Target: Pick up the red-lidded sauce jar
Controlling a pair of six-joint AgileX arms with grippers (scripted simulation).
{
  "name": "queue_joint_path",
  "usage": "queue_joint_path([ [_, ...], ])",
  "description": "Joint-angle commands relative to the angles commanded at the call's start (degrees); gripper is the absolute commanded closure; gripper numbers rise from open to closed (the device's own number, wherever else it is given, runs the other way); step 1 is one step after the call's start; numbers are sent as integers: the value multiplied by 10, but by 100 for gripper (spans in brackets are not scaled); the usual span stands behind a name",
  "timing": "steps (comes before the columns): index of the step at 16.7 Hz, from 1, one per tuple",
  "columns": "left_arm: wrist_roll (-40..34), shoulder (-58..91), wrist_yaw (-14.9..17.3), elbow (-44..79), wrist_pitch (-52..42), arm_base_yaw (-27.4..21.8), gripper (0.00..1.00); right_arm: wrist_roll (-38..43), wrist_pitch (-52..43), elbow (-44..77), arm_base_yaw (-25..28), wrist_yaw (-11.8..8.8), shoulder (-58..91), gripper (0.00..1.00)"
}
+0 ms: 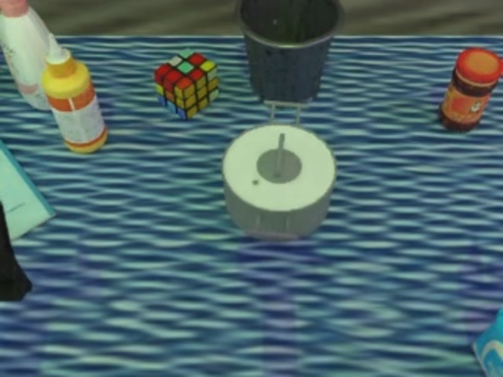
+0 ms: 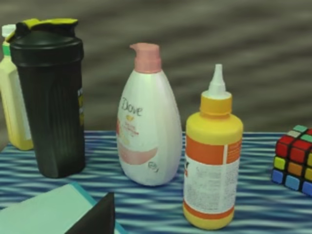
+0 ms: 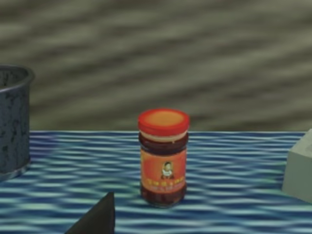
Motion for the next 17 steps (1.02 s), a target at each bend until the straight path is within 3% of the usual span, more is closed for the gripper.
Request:
queue_joint_path([
  [4, 0, 0, 0, 0, 0, 0, 0, -1, -12, 9, -1, 2, 15, 0],
  [9, 0, 0, 0, 0, 0, 0, 0, -5, -95, 102, -5, 14, 139, 0],
  [17, 0, 0, 0, 0, 0, 0, 0, -13, -262, 480, -8, 33, 480, 0],
])
